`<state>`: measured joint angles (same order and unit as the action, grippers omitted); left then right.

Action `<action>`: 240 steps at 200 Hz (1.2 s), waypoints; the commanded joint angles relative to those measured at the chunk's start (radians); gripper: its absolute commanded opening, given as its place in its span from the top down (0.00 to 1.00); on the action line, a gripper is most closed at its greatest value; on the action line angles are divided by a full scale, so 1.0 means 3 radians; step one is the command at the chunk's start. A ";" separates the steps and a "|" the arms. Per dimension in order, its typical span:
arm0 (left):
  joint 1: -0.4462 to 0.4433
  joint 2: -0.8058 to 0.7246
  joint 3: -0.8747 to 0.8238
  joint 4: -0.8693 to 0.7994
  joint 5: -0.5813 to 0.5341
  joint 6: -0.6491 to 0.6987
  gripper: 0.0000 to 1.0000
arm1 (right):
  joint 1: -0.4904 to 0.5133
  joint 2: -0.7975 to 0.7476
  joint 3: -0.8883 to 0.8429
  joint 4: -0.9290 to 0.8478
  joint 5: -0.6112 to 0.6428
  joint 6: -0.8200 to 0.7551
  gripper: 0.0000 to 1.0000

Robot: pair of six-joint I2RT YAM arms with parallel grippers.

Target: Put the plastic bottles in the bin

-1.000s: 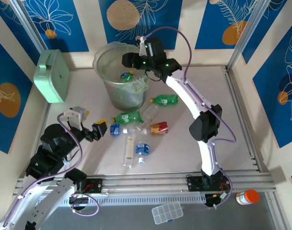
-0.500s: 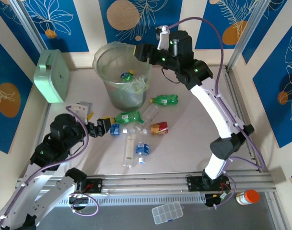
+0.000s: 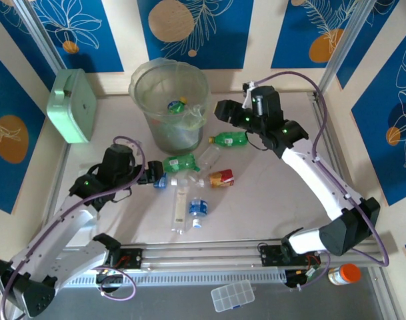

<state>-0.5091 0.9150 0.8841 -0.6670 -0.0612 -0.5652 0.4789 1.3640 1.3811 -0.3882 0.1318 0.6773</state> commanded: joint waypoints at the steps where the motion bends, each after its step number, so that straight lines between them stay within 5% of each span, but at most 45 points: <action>1: -0.0017 0.0142 0.0095 -0.0350 -0.0377 -0.0484 0.07 | 0.0004 -0.0165 -0.0209 0.0081 -0.0035 0.0183 0.32; 78: 0.0202 0.0265 -0.0380 0.0104 0.0031 -0.1843 0.00 | -0.0051 -0.0428 -0.0643 0.0072 -0.0056 0.0273 0.33; 116: 0.0273 0.0446 -0.0332 0.0040 -0.0116 -0.2274 0.00 | -0.0087 -0.0486 -0.0616 0.0024 -0.0089 0.0223 0.32; 240: 0.0572 0.1243 -0.0189 0.0161 -0.0002 -0.2556 0.03 | -0.0274 -0.0604 -0.0590 -0.0031 -0.0142 0.0028 0.33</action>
<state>-0.3553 1.2533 0.7887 -0.6216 -0.0605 -1.2865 0.4145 1.2057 1.1954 -0.3927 0.1047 0.7067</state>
